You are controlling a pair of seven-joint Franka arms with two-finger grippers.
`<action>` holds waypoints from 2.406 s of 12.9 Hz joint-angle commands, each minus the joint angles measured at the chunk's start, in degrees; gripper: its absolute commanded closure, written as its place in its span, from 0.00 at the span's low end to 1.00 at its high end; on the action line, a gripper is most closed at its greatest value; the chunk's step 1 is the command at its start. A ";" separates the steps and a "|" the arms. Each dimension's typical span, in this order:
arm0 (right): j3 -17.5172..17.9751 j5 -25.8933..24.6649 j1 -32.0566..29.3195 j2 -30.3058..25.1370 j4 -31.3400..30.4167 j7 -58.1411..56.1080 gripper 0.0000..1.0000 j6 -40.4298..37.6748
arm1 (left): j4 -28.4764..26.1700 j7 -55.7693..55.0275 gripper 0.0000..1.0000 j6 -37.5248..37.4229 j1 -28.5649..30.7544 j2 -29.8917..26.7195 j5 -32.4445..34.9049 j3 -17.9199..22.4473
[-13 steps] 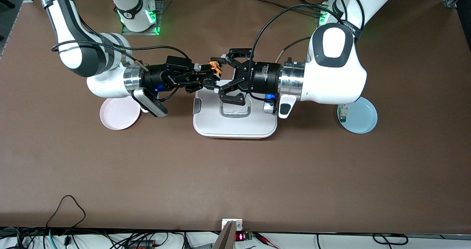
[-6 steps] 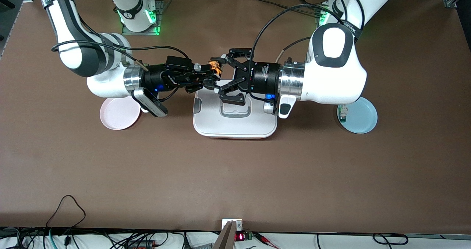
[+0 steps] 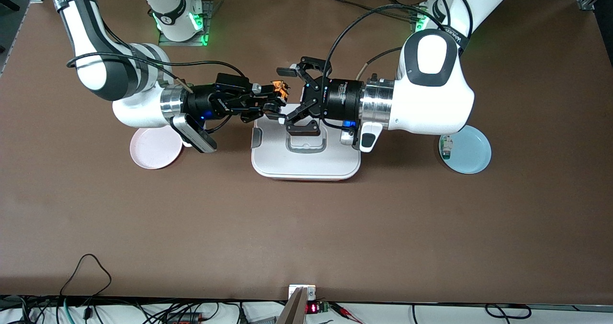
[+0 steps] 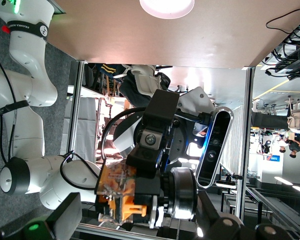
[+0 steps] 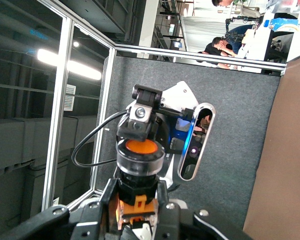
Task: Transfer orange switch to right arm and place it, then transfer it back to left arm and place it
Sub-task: 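Close the right gripper on the orange switch's button end, then open the left gripper and withdraw it while the right gripper pulls away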
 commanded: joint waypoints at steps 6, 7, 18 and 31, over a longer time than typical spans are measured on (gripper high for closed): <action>-0.60 -2.96 -1.13 -0.81 -0.12 -1.29 0.85 0.24 | 1.32 -1.29 0.00 -0.49 0.08 0.48 0.00 -0.12; -0.60 -4.80 -2.00 -0.90 -0.12 -1.29 0.85 0.24 | 1.32 -1.29 0.00 -0.49 0.08 0.48 0.00 -0.12; -0.60 -37.30 -13.34 -1.51 0.23 -3.83 0.85 -0.82 | 0.88 11.77 0.00 -7.05 -0.18 -4.52 23.95 -1.00; 0.01 -103.90 -21.53 -0.02 0.14 -20.69 0.85 8.04 | 0.62 61.00 0.00 -44.51 12.91 -17.62 69.23 -0.65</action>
